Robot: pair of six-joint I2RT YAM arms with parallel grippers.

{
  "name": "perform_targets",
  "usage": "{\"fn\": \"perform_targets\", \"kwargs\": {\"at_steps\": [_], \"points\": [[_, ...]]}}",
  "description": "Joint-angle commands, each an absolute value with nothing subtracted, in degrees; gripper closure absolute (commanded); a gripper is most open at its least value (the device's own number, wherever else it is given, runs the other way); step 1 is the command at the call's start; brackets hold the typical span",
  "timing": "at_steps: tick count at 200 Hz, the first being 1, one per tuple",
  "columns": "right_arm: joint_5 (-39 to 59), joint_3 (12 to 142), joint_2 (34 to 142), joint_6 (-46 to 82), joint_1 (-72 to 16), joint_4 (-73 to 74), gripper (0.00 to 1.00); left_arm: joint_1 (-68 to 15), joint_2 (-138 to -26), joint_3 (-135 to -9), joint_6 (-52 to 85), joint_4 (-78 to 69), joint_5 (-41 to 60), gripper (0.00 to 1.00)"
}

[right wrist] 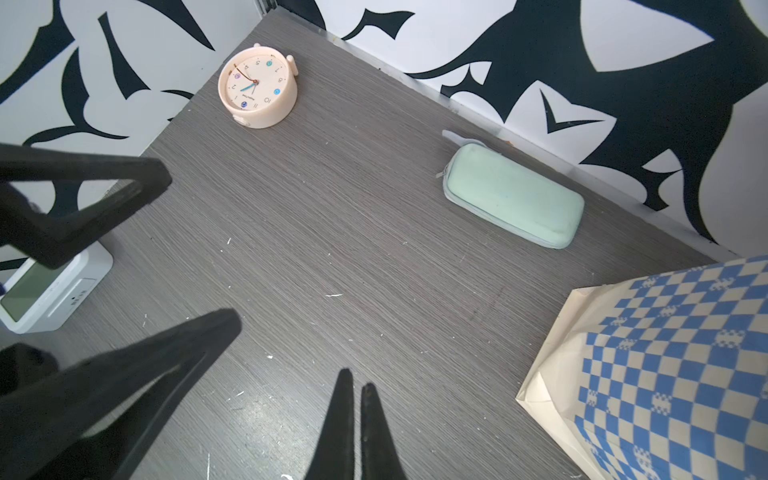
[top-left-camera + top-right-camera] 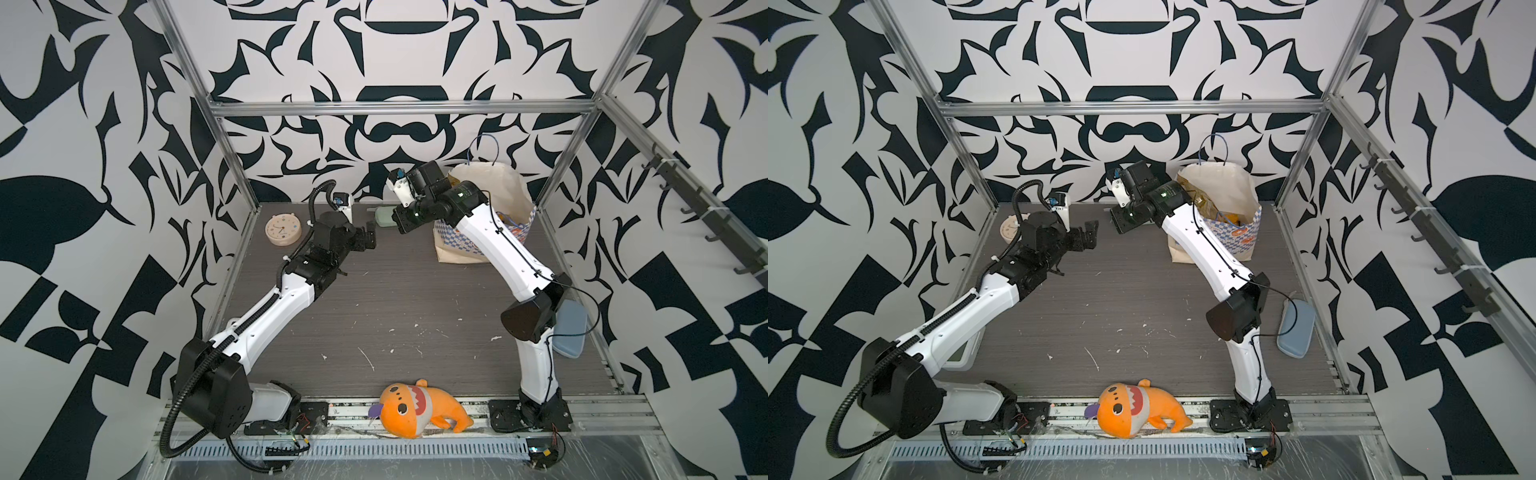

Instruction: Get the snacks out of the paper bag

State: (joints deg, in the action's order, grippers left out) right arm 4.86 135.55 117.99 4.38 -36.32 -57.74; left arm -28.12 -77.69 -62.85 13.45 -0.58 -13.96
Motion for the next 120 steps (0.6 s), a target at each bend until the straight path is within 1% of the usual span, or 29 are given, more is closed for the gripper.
{"fn": "perform_targets", "kwargs": {"at_steps": [1, 14, 24, 35, 67, 92, 120], "points": [[0.27, 136.73, 114.04, 5.95, -33.21, -56.29, 0.9, -27.87, -77.61, -63.62, 12.97, -0.87, -13.18, 0.0], [0.2, 136.49, 113.03, 6.21, -31.51, -56.33, 0.81, -27.86, -77.98, -64.0, 12.92, -1.09, -10.41, 0.0], [-0.43, 136.08, 111.99, 6.65, -30.12, -56.39, 0.77, -27.86, -78.37, -64.53, 13.0, -1.23, -7.7, 0.0], [-1.69, 134.77, 110.36, 6.64, -28.82, -55.61, 0.68, -27.91, -78.85, -65.4, 13.01, -1.06, -5.24, 0.0], [-7.98, 130.61, 106.73, 4.87, -24.04, -52.64, 0.47, -27.95, -79.83, -66.44, 12.94, -2.02, -1.18, 0.0], [-4.75, 132.12, 108.53, 5.4, -18.67, -54.97, 0.46, -28.0, -81.18, -67.48, 12.83, -1.35, -0.79, 0.0], [-2.83, 133.11, 111.16, 4.51, -17.67, -57.37, 0.45, -27.95, -81.91, -68.14, 12.92, -0.7, -1.03, 0.0]]}}
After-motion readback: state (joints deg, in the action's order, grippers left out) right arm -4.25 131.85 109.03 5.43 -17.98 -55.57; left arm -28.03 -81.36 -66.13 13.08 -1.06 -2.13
